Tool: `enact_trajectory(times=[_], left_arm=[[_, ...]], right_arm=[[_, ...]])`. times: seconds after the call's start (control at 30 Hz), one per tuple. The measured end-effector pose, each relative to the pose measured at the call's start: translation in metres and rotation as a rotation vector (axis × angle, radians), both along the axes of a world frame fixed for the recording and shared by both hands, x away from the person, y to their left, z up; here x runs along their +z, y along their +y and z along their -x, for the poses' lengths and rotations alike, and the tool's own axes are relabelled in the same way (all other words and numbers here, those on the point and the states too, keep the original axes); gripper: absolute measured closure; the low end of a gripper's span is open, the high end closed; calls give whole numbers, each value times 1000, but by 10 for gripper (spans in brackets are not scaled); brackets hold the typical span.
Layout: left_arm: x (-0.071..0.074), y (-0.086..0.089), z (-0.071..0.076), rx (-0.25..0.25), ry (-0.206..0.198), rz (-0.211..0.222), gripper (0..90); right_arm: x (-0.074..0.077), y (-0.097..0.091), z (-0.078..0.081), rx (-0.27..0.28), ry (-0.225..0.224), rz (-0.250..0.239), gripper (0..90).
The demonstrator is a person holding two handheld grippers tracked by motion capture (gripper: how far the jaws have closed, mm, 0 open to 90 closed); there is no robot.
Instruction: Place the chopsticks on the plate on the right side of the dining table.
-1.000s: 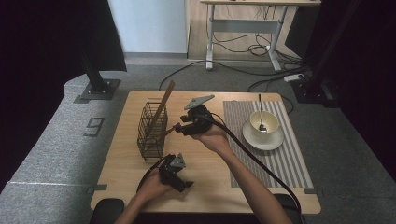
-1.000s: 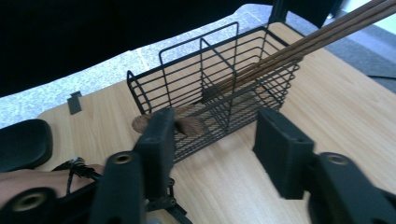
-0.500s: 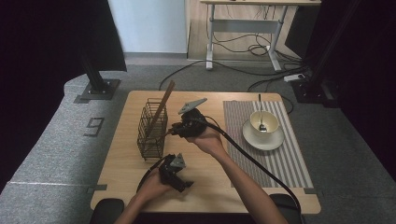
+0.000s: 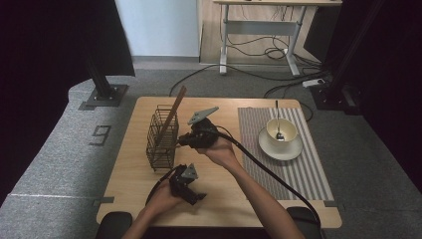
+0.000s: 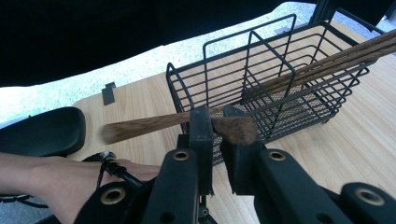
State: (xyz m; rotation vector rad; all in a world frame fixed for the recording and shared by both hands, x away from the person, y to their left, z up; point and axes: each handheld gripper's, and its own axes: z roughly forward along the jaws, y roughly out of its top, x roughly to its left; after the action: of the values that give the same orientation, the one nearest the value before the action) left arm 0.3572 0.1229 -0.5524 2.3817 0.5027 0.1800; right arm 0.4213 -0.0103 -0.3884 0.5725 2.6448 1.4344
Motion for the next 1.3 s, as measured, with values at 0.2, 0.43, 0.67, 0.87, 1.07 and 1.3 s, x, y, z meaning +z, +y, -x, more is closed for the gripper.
enact_trajectory(times=[0.2, 0.43, 0.67, 0.87, 1.07, 1.3], left_arm=[[0, 0, 0, 2, 1, 4, 0], [0, 0, 0, 4, 2, 5, 0], [0, 0, 0, 4, 0, 5, 0], [0, 0, 0, 2, -1, 1, 0], [0, 0, 0, 1, -2, 2, 0], [0, 0, 0, 4, -2, 4, 0]], right_arm=[[6, -5, 2, -7, -28, 17, 826], [16, -10, 8, -11, -60, 23, 826], [29, -20, 10, -30, -84, 22, 826], [42, -32, 11, -47, -97, 8, 827], [50, -39, 12, -54, -102, -9, 828], [64, -52, 16, -68, -111, -29, 828]])
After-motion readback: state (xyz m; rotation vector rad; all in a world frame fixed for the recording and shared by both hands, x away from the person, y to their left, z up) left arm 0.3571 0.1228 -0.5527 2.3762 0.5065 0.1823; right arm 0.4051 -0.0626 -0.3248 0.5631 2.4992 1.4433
